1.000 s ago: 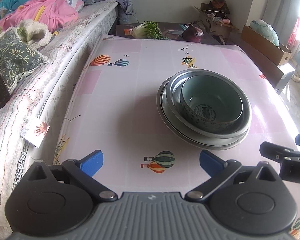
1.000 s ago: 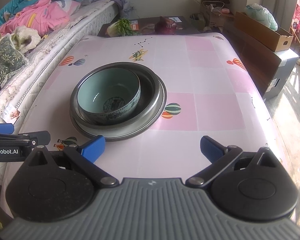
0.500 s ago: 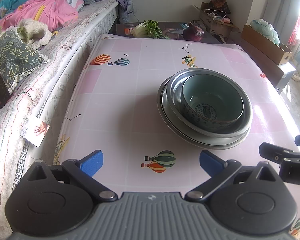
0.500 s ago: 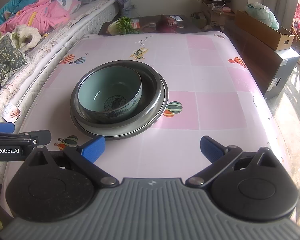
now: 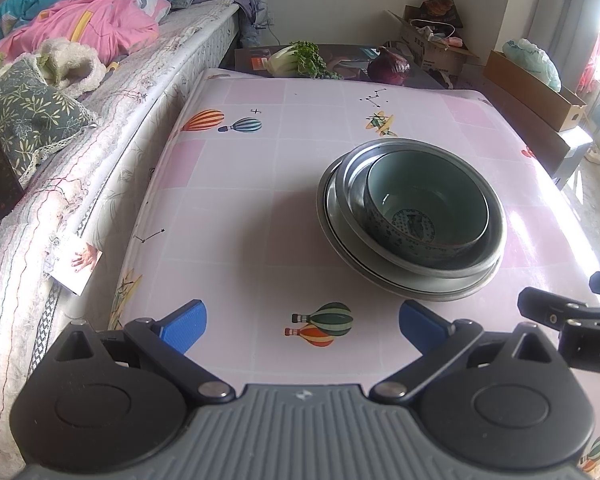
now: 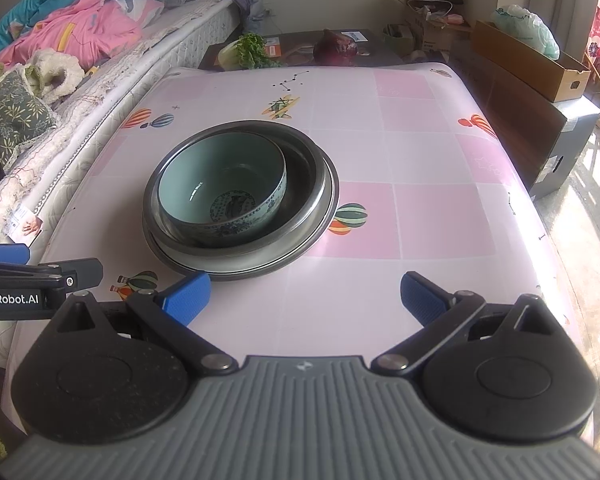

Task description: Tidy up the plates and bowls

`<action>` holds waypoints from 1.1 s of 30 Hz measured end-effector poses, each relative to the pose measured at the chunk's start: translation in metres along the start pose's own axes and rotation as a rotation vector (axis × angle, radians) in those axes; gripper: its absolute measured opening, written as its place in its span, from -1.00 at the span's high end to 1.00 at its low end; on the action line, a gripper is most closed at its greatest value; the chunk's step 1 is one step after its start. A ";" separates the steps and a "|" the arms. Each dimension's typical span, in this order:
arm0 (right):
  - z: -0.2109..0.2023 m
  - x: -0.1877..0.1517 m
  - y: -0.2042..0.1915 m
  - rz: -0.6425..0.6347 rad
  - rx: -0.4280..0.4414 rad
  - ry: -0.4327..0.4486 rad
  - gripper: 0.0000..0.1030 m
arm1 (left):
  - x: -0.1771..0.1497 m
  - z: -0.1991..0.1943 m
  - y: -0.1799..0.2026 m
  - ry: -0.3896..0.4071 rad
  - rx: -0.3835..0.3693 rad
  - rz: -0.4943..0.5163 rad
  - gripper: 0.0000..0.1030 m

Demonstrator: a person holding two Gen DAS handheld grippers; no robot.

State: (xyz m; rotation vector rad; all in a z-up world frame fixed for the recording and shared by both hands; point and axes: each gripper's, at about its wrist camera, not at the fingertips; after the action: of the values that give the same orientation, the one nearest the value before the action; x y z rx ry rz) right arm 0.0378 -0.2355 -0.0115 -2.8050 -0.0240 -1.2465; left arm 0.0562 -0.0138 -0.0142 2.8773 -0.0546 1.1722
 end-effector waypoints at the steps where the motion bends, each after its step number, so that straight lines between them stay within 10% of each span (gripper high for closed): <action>1: 0.000 0.000 0.000 0.000 0.001 0.001 -0.98 | 0.000 0.000 0.000 0.000 0.000 0.000 -1.00; 33: -0.003 0.001 -0.001 -0.001 0.012 0.003 -0.98 | 0.003 -0.004 -0.002 0.004 0.005 0.003 -1.00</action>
State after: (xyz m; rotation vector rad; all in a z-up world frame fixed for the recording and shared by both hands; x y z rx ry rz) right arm 0.0365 -0.2344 -0.0091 -2.7941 -0.0327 -1.2462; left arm 0.0557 -0.0114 -0.0095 2.8800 -0.0563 1.1806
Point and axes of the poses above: each gripper's, at about its wrist camera, not at the fingertips, and z roughly the way its jaws point, y to its right, x to its top, and after that the axes turned 9 degrees about y, right-handed
